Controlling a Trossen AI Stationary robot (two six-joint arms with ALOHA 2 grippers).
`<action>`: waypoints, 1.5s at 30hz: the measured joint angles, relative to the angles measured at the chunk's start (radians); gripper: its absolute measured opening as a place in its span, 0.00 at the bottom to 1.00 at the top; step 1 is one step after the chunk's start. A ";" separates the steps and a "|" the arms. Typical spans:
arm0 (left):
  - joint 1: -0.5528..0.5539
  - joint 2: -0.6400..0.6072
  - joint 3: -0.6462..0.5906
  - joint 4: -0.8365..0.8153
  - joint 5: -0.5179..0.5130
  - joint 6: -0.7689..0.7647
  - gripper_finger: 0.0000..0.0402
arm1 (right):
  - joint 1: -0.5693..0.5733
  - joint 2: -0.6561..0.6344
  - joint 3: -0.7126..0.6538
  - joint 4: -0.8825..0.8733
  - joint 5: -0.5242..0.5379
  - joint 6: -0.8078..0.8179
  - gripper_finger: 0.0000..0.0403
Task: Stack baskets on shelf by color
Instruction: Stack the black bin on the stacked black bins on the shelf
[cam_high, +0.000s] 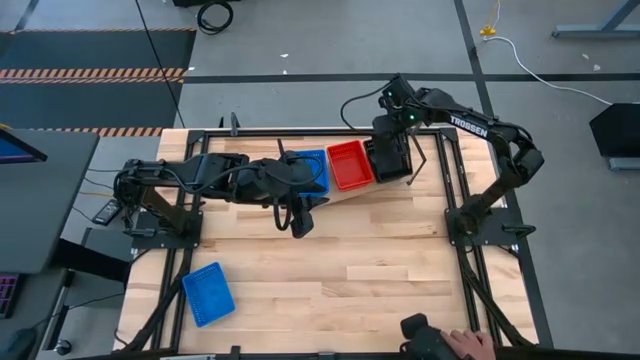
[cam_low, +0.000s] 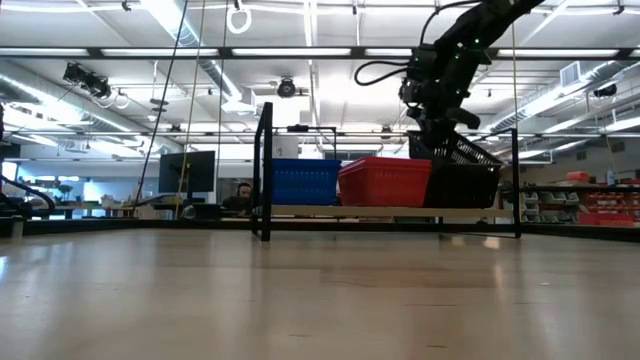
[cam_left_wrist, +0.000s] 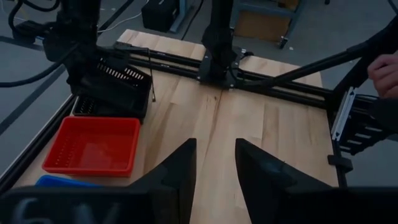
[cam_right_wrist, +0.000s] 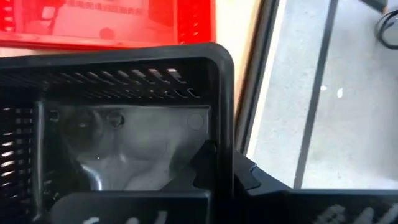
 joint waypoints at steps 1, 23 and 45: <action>0.000 0.000 0.000 0.000 0.000 0.000 0.29 | 0.000 0.000 0.000 0.004 0.000 0.000 0.03; 0.000 0.000 -0.001 0.000 0.000 0.001 0.29 | -0.001 0.000 0.000 0.082 0.010 0.051 0.41; 0.002 0.000 -0.001 -0.001 -0.001 -0.027 0.29 | 0.000 -0.001 -0.220 0.262 0.035 0.008 0.38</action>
